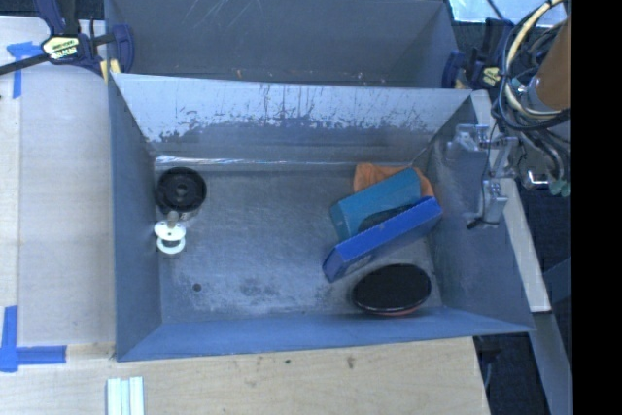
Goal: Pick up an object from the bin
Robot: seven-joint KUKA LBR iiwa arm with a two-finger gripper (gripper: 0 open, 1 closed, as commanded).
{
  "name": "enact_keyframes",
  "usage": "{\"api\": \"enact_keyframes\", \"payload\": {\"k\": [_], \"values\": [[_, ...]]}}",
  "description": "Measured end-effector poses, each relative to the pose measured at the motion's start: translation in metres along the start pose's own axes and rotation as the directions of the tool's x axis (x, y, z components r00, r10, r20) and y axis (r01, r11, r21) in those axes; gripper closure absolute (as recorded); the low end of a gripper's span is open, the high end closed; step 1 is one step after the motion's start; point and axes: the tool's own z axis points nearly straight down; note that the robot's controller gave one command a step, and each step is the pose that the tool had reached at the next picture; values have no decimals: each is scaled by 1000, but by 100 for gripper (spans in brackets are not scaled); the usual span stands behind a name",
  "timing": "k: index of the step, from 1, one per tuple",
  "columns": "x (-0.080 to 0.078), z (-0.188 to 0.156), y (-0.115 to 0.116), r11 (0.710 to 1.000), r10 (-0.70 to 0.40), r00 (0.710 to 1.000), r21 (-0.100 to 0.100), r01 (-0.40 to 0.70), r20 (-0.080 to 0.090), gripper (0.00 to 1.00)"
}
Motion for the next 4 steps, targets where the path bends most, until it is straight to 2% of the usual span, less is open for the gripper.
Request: {"api": "enact_keyframes", "payload": {"k": [1,2,3,4], "values": [[-1,-5,1,1000,-4,1000,2,4,8,0],[9,45,-2,1000,-30,999,4,30,14,0],[30,98,18,997,74,997,1,-74,8,0],[24,131,31,999,32,999,3,-32,9,0]]}}
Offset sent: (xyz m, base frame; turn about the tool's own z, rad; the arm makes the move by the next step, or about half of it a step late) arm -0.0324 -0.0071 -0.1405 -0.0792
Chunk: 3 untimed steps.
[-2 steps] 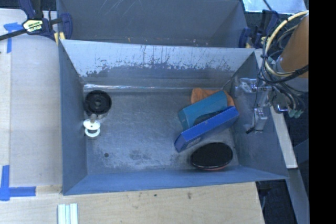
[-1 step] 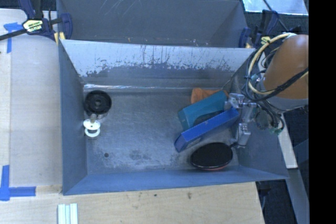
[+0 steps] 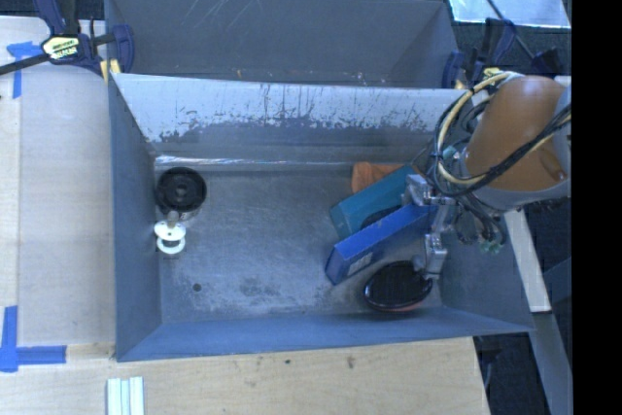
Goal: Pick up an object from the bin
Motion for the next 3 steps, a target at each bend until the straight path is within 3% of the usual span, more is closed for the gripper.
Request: {"api": "enact_keyframes", "payload": {"k": [1,2,3], "values": [[-49,14,14,997,-79,997,3,79,-1,0],[-41,18,40,998,-60,998,6,60,20,100],[-41,18,40,998,-61,998,6,61,20,100]]}}
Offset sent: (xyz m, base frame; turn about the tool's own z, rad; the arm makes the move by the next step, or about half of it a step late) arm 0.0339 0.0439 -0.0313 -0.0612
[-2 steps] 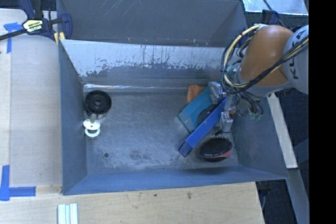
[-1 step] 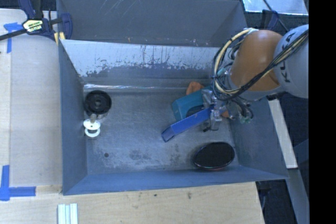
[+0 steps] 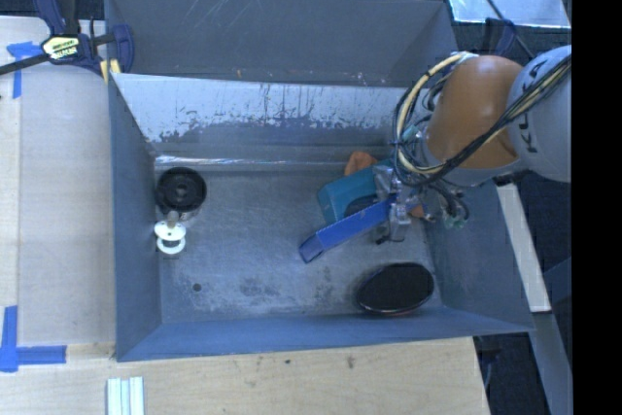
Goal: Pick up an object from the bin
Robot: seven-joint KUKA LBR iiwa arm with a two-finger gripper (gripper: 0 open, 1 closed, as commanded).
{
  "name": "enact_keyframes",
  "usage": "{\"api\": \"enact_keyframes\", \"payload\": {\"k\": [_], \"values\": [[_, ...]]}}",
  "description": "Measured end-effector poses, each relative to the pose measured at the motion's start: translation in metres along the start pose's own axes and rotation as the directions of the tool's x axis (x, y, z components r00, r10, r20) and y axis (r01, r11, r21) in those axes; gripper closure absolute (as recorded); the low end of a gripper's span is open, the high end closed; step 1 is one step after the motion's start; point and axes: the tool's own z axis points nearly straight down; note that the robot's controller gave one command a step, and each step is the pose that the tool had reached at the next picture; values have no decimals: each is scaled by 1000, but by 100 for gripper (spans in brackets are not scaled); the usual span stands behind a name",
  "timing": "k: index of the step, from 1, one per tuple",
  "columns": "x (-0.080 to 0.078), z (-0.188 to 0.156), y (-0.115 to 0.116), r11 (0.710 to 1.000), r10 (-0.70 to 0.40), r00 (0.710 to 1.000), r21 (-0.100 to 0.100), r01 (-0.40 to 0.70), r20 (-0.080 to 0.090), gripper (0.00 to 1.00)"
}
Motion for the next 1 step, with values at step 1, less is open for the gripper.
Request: {"api": "enact_keyframes", "payload": {"k": [1], "values": [[29,-147,2,1000,-15,1000,-7,15,-16,100]]}}
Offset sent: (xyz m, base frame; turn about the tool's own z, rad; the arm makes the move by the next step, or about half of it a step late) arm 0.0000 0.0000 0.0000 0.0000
